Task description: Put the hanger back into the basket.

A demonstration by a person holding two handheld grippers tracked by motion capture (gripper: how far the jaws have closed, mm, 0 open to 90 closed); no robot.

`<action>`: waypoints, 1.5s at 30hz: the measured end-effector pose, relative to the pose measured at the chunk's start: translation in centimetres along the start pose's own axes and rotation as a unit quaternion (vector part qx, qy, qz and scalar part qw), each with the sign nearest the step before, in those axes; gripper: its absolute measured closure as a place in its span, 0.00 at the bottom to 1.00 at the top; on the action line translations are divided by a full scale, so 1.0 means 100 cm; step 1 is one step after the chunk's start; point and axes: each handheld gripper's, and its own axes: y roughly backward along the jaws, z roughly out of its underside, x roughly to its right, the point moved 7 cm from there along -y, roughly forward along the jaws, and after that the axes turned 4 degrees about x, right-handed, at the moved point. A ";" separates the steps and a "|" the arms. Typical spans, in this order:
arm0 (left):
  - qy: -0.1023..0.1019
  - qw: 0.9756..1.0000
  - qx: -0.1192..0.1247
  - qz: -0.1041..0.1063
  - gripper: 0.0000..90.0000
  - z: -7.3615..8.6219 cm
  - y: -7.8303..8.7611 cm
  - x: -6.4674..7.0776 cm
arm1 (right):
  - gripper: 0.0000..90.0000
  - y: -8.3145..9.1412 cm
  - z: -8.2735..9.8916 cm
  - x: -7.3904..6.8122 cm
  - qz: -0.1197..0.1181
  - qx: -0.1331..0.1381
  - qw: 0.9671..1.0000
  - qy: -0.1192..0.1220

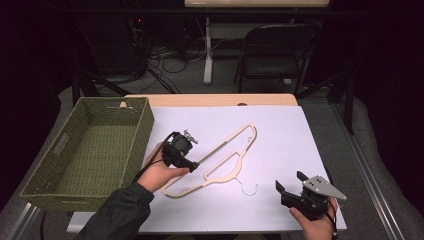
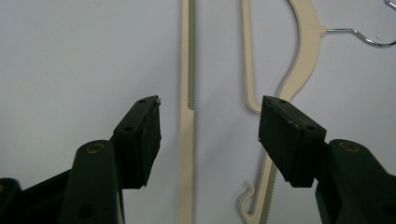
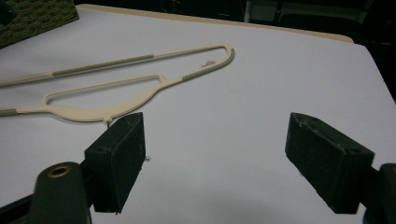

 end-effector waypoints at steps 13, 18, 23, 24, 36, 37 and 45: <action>-0.026 0.998 -0.048 0.037 0.61 0.010 -0.024 0.021 | 0.22 0.000 0.000 0.000 -0.001 0.001 1.000 -0.001; -0.026 0.997 -0.063 0.045 0.66 0.016 -0.030 0.027 | 0.23 0.000 0.000 0.000 -0.001 0.001 1.000 -0.001; -0.031 0.994 -0.086 0.055 0.70 0.025 -0.034 0.032 | 0.23 0.000 0.000 0.000 0.000 0.000 1.000 -0.001; -0.030 0.994 -0.089 0.056 0.70 0.026 -0.034 0.033 | 0.23 0.000 0.000 0.000 -0.001 0.001 1.000 -0.001; -0.026 0.990 -0.115 0.072 0.74 0.030 -0.038 0.035 | 0.23 0.000 0.000 0.001 0.000 -0.001 1.000 0.000; -0.028 0.990 -0.116 0.072 0.75 0.030 -0.038 0.036 | 0.23 0.000 0.000 0.001 0.001 -0.002 1.000 0.000; -0.030 0.990 -0.120 0.074 0.78 0.030 -0.041 0.039 | 0.23 0.000 0.000 0.001 0.001 -0.002 1.000 -0.001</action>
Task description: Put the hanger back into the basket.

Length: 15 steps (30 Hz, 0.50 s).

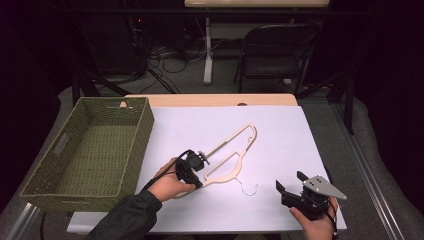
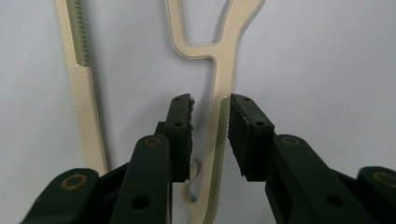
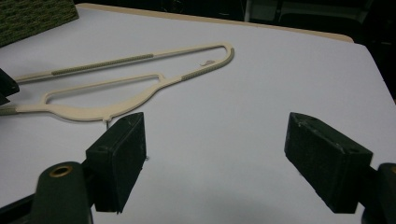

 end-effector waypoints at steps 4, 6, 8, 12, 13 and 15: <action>-0.003 1.000 -0.007 0.002 0.79 0.000 -0.003 0.002 | 0.23 0.000 0.000 0.000 0.000 -0.001 1.000 0.000; -0.003 1.000 -0.009 0.005 0.80 0.000 -0.004 0.002 | 0.23 0.000 0.000 0.000 0.000 0.001 1.000 0.000; -0.003 1.000 -0.010 0.005 0.81 0.000 -0.005 0.003 | 0.23 0.000 0.000 0.000 0.000 0.000 1.000 0.000; -0.004 1.000 -0.012 0.008 0.84 0.000 -0.007 0.003 | 0.23 0.000 0.000 0.001 0.000 0.001 1.000 0.000; -0.005 1.000 -0.015 0.006 0.84 0.000 -0.008 0.004 | 0.23 0.000 0.000 0.001 0.001 0.002 1.000 -0.001; -0.005 1.000 -0.017 0.008 0.84 0.000 -0.009 0.004 | 0.23 0.000 0.000 0.001 0.000 0.004 1.000 -0.003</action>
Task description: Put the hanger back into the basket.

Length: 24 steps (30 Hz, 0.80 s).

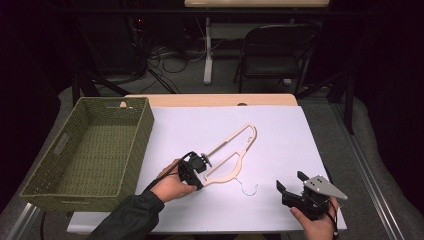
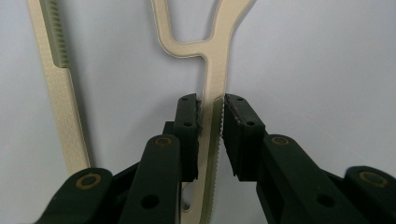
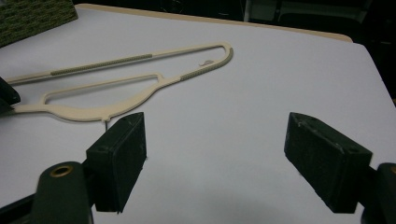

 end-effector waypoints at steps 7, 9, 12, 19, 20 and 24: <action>-0.003 1.000 -0.004 -0.002 0.85 -0.001 -0.002 0.001 | 0.23 0.001 0.000 0.000 -0.001 -0.004 1.000 0.001; -0.004 1.000 -0.005 -0.002 0.85 -0.001 -0.003 0.001 | 0.23 0.001 0.000 0.000 -0.001 -0.003 1.000 0.001; -0.004 1.000 -0.005 -0.002 0.85 -0.001 -0.003 0.001 | 0.23 0.001 0.000 0.001 0.000 -0.003 1.000 0.001; -0.007 1.000 -0.008 -0.006 0.84 -0.001 -0.005 0.001 | 0.23 0.001 0.000 0.001 -0.001 -0.002 1.000 0.002; -0.007 1.000 -0.008 -0.006 0.84 -0.001 -0.005 0.001 | 0.23 0.000 -0.001 0.001 0.000 0.003 1.000 0.001; -0.010 1.000 -0.010 -0.008 0.86 -0.001 -0.005 0.000 | 0.23 0.001 0.000 0.001 -0.001 -0.002 1.000 0.001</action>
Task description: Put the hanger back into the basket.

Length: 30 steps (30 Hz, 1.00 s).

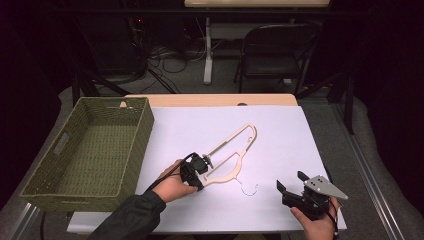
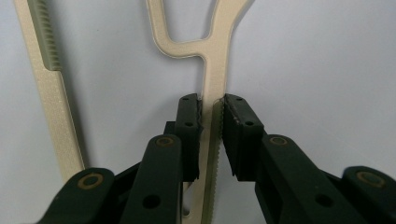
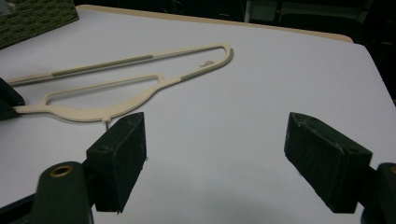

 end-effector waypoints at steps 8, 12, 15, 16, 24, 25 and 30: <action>-0.017 1.000 -0.003 -0.007 0.88 0.000 0.000 0.001 | 0.23 -0.001 0.000 0.000 0.001 0.005 1.000 -0.001; -0.030 0.999 -0.005 -0.011 0.89 0.000 0.000 0.001 | 0.23 -0.001 0.000 0.000 0.001 0.005 1.000 -0.001; -0.039 0.999 -0.007 -0.015 0.89 0.000 0.001 0.002 | 0.23 -0.001 0.000 0.000 0.000 0.005 1.000 -0.002; -0.040 0.999 -0.006 -0.017 0.89 0.000 0.001 0.002 | 0.23 -0.001 0.000 0.000 0.001 0.004 1.000 -0.002; -0.050 0.998 -0.001 -0.027 0.89 0.001 0.006 0.001 | 0.23 -0.001 0.000 0.000 0.001 0.002 1.000 -0.002; -0.050 0.998 0.000 -0.027 0.89 0.001 0.007 0.001 | 0.23 -0.001 0.001 0.000 0.000 -0.001 1.000 -0.003; -0.053 0.998 0.000 -0.031 0.89 0.001 0.009 0.002 | 0.23 -0.002 0.001 0.000 -0.001 0.000 1.000 -0.003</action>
